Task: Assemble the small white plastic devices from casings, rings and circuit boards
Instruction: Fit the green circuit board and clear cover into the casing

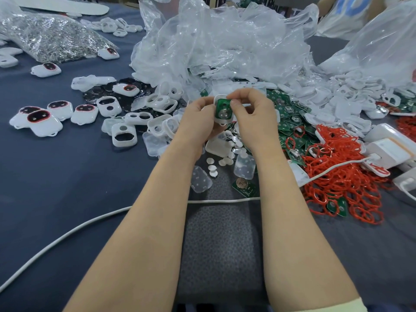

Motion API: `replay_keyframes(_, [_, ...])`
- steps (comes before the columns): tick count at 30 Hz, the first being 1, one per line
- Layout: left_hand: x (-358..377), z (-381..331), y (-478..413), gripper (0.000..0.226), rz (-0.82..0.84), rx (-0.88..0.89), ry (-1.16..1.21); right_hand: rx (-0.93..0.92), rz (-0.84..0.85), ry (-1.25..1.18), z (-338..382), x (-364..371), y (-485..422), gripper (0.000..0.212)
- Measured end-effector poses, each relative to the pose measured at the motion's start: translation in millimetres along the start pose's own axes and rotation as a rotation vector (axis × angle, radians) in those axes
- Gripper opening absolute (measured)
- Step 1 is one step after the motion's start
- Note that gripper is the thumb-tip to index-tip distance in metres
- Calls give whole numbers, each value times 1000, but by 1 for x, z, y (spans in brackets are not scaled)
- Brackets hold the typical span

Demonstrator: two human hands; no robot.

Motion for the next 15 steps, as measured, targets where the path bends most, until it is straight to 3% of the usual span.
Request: replay_keyframes(15, [1, -1, 2, 16, -8, -7, 47, -31, -80, 177, 6, -2, 6, 20])
Point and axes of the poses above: each hand's wrist, its own y-axis away from the middle knuckle, its own x-axis out of the palm, z = x × y, the point moved 9 cm from there along -y, towards the middle knuckle, and after that the axes turned 3 degrees about z, right-handed, at the moved point
